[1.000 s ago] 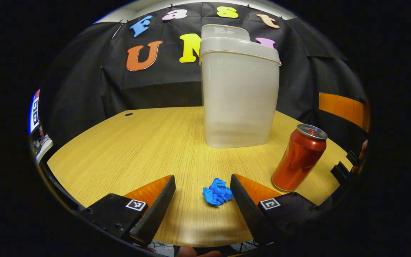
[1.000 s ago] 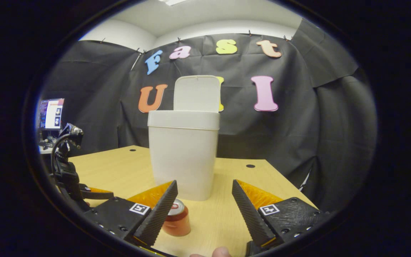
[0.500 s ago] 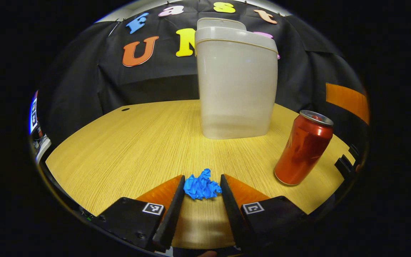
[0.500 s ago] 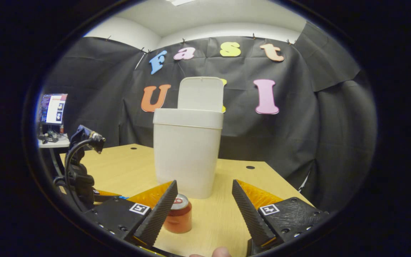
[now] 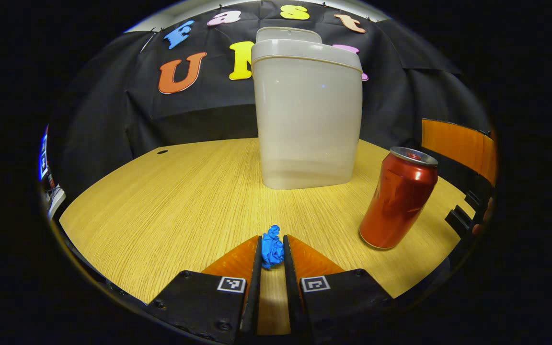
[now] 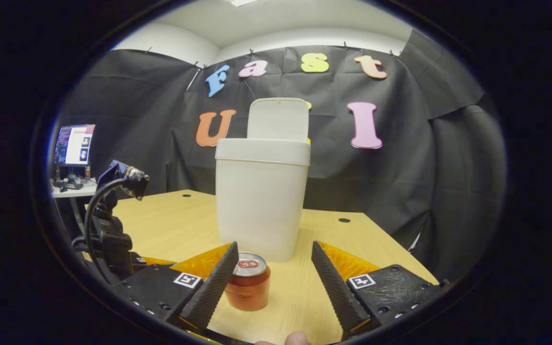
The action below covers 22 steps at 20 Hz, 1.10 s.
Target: Press the lid of the desktop garbage bin to open it, pick up the crumpled paper on the desktop and throw it into the bin, then pick up the pop can on the desktop and drop it into the bin, and finally close the garbage bin lid.
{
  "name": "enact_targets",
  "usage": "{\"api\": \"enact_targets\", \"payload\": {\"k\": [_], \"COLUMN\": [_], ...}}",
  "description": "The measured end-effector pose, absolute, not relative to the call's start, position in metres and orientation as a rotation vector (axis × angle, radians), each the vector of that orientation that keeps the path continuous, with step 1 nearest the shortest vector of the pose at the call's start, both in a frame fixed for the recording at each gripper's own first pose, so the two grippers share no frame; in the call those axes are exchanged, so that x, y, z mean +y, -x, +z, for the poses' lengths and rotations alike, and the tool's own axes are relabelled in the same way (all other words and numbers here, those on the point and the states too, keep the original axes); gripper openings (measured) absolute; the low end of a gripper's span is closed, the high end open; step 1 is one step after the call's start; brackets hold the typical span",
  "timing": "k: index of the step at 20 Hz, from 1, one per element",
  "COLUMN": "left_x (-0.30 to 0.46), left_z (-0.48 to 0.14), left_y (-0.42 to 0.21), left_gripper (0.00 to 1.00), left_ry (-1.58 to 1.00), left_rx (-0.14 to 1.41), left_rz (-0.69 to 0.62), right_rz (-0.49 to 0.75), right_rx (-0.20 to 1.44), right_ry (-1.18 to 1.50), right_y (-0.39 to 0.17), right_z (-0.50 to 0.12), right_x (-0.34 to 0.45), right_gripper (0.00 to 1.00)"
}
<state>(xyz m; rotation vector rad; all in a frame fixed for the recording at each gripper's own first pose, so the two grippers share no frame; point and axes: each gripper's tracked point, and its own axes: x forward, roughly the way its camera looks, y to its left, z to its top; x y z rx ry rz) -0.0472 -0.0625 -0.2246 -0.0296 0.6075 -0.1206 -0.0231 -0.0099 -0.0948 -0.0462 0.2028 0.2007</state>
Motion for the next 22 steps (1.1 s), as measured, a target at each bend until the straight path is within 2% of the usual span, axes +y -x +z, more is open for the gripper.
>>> {"api": "enact_targets", "payload": {"k": [3,4,12,14,21,22], "left_x": [-0.060,-0.058,-0.042,-0.039,-0.030,-0.028], "left_z": [-0.214,-0.208,-0.156,-0.151,-0.147,-0.145], "left_y": [0.044,0.043,0.027,0.025,0.029,0.028], "left_gripper": [0.27,0.27,0.27,0.27,0.27,0.27], "left_ry": [0.037,0.039,0.071,0.070,0.083,0.083], "left_rx": [0.582,0.567,0.444,0.428,0.420,0.414], "left_rz": [-0.120,-0.114,-0.070,-0.063,-0.046,-0.045], "right_rz": [0.197,0.197,0.191,0.189,0.213,0.213], "right_rx": [0.204,0.208,0.234,0.230,0.249,0.259], "right_ry": [0.050,0.052,0.015,0.012,0.003,0.007], "right_y": [0.024,0.025,0.034,0.034,0.037,0.037], "right_z": [-0.095,-0.097,-0.109,-0.107,-0.114,-0.120], "right_x": [-0.007,-0.006,0.008,0.010,0.022,0.023], "right_gripper": [0.98,0.95,0.95,0.98,0.93,0.95]}}
